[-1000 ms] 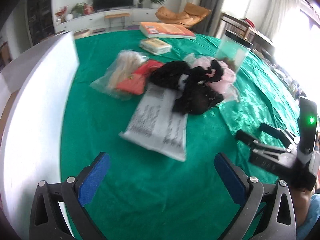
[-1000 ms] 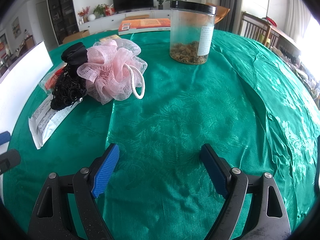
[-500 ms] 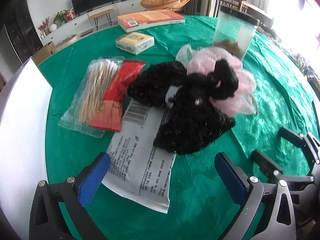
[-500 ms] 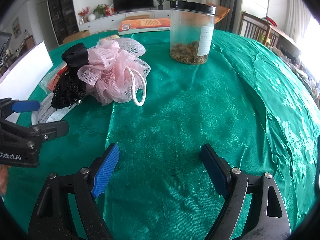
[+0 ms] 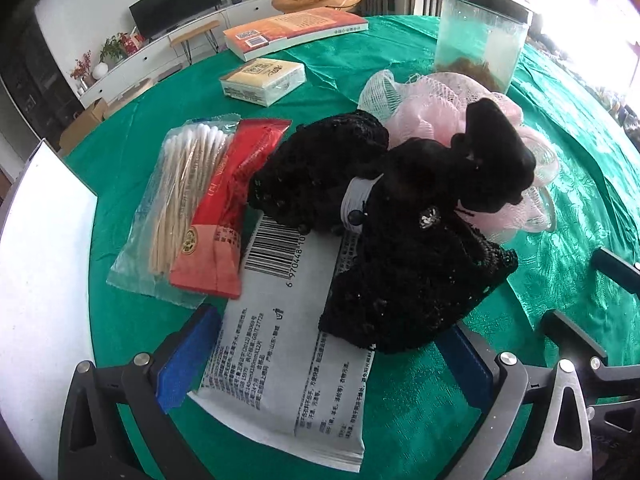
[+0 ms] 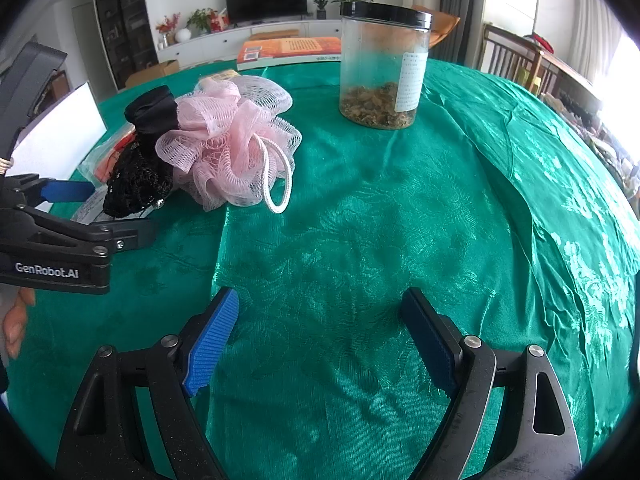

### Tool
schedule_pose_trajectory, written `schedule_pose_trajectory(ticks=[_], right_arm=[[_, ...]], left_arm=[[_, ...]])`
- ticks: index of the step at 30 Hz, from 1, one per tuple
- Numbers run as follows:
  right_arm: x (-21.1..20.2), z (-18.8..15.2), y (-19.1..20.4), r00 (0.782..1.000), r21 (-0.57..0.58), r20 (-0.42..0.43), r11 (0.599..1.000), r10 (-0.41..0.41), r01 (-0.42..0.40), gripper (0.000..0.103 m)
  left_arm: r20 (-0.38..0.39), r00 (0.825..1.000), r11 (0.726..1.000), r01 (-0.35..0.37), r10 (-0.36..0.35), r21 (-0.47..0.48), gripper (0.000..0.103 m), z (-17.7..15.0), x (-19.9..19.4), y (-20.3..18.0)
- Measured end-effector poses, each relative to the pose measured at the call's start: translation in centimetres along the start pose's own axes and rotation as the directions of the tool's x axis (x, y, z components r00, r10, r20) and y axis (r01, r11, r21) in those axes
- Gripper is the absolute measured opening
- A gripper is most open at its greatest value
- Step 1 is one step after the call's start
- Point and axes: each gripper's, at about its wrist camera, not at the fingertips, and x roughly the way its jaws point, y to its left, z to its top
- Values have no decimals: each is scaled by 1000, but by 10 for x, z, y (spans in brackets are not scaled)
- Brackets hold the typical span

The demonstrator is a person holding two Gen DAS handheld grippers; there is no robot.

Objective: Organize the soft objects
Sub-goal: 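Move right tool to the black beaded lace bag while left tool approaches the white barcode packet, then grasp the black lace bag with right tool while left tool grasps the white barcode packet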

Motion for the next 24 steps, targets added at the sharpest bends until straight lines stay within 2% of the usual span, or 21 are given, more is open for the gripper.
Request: schedule_pose_trajectory(ticks=[1,2,3,5,8,12,13,14,16,18,20,24], right_arm=[[0,0,0,1000,0,0,1000,0,0,86],[0,0,0,1000,0,0,1000,0,0,86],[0,0,0,1000,0,0,1000,0,0,86],[0,0,0,1000,0,0,1000,0,0,86],[0,0,0,1000,0,0,1000,0,0,86],[0,0,0,1000,0,0,1000,0,0,86],[0,0,0,1000,-1,0,1000,0,0,86],[0,0,0,1000,-1,0,1000,-1,1,86],[0,0,0,1000,-1,0,1000,-1,1,86],[0,0,0,1000,-1,0,1000,0,0,86],[0,0,0,1000,0,0,1000,0,0,86],[0,0,0,1000,-1,0,1000,0,0,86]], left_arm=[[11,1000,1000,-2,2,-5,95,-2,-2,1],[30,999,1000,-15,16,-12,77,-5,-5,3],[51,998,999,-36,38,-31,69,-9,-11,6],[52,999,996,-4,9,-93,66,-18,-20,14],[39,999,989,-15,21,-144,65,-45,-37,13],[-9,1000,981,-18,17,-192,69,-96,-72,1],[-7,1000,981,-7,6,-192,75,-104,-77,-1],[-2,1000,983,7,-7,-182,88,-111,-81,-3],[10,1000,987,0,1,-159,98,-115,-79,-5],[14,1000,989,-19,21,-144,98,-114,-71,-4],[11,1000,991,-3,4,-137,101,-111,-58,-4],[69,998,989,18,-8,-145,103,-107,-49,4]])
